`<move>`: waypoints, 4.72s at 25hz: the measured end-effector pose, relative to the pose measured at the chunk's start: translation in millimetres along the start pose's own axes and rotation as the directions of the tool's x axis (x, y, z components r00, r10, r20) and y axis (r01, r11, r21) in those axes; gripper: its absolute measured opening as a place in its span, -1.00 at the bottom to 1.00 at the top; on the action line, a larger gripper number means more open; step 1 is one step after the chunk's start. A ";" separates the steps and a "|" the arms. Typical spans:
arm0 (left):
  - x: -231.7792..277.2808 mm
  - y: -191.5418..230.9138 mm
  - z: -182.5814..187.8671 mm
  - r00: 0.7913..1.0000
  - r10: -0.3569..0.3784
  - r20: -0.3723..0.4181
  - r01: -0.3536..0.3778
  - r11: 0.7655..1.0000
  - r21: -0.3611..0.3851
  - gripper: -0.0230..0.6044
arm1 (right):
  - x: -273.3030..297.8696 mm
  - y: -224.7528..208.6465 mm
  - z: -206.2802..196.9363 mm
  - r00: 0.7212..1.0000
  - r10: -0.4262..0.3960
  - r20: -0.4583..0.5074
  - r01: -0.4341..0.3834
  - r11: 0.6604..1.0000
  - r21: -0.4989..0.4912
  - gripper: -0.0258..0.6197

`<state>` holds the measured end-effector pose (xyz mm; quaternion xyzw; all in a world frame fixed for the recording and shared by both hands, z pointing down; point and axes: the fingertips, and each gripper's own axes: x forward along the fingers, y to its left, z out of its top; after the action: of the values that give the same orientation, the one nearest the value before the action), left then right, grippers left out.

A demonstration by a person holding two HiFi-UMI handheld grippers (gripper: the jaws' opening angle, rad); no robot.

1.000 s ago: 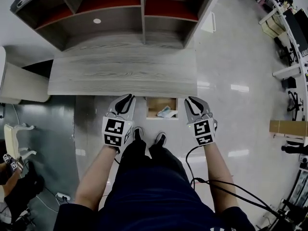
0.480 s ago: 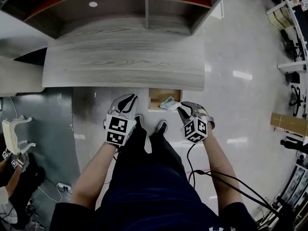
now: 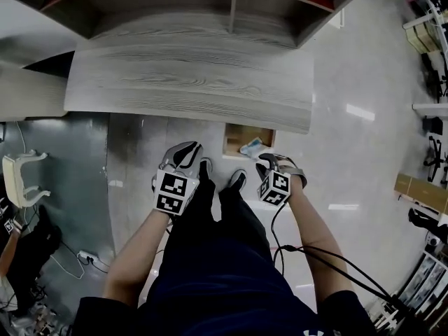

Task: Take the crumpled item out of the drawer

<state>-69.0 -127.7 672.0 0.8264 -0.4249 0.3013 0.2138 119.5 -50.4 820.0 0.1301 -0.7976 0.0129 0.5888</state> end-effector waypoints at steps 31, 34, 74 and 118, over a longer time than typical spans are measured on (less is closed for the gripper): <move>-24.1 -13.7 8.9 0.998 0.023 0.056 -0.021 0.999 -0.037 -0.81 | -78.3 -60.3 34.1 0.943 -0.261 0.208 0.092 0.802 0.590 -0.90; -28.7 -13.8 21.2 0.996 0.030 0.080 -0.029 0.999 -0.024 -0.81 | -101.6 -78.0 34.5 0.913 -0.312 0.263 0.028 0.691 0.722 -0.90; -36.5 56.5 21.8 0.989 0.138 0.049 -0.131 0.984 -0.124 -0.81 | -49.7 -260.5 12.8 0.848 -0.420 0.323 -0.293 0.137 0.946 -0.69; -145.3 -6.9 313.5 0.741 0.016 0.671 -0.101 0.991 0.088 -0.81 | -456.9 -225.3 127.9 0.170 -0.896 0.410 0.193 0.438 0.878 -0.73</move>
<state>-30.7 -231.7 344.7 0.8767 -0.4805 0.0163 -0.0116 174.6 -202.3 320.2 0.6191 -0.7840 -0.0146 -0.0423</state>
